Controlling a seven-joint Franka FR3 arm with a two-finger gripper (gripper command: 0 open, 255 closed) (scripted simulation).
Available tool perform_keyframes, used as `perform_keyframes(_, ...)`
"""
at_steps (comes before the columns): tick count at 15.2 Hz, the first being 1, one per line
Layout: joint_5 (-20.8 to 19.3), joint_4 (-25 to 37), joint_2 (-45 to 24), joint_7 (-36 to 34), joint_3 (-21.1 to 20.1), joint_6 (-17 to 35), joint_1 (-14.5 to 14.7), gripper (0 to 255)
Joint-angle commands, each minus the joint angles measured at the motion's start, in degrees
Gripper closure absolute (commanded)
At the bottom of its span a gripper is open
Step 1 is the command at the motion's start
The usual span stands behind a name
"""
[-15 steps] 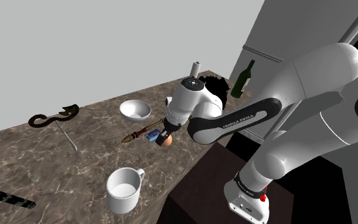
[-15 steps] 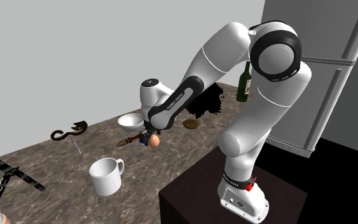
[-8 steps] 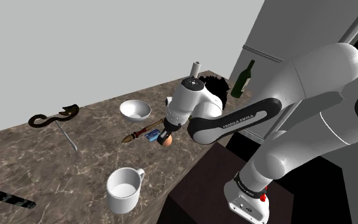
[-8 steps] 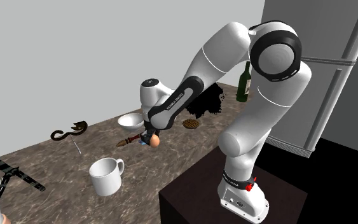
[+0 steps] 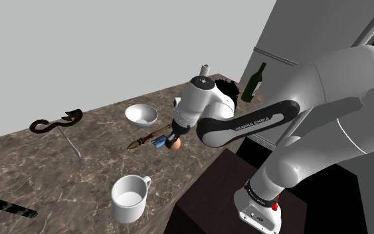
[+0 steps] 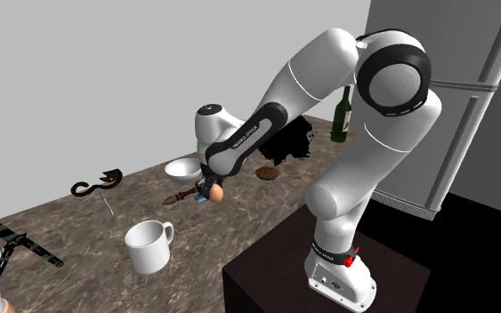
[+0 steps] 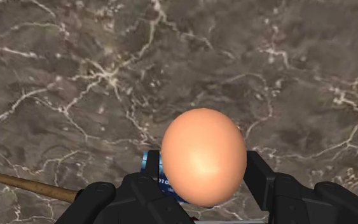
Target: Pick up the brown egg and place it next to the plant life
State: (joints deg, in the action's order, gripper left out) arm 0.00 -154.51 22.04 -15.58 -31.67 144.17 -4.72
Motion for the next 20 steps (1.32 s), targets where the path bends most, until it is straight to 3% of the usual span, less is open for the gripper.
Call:
perform_keyframes(1,0.64,0.55,1.13,0.77,0.65,-1.65,0.51,255)
perform_keyframes(20,3.25,9.43,9.58,5.53,5.46,-18.61,2.92,255)
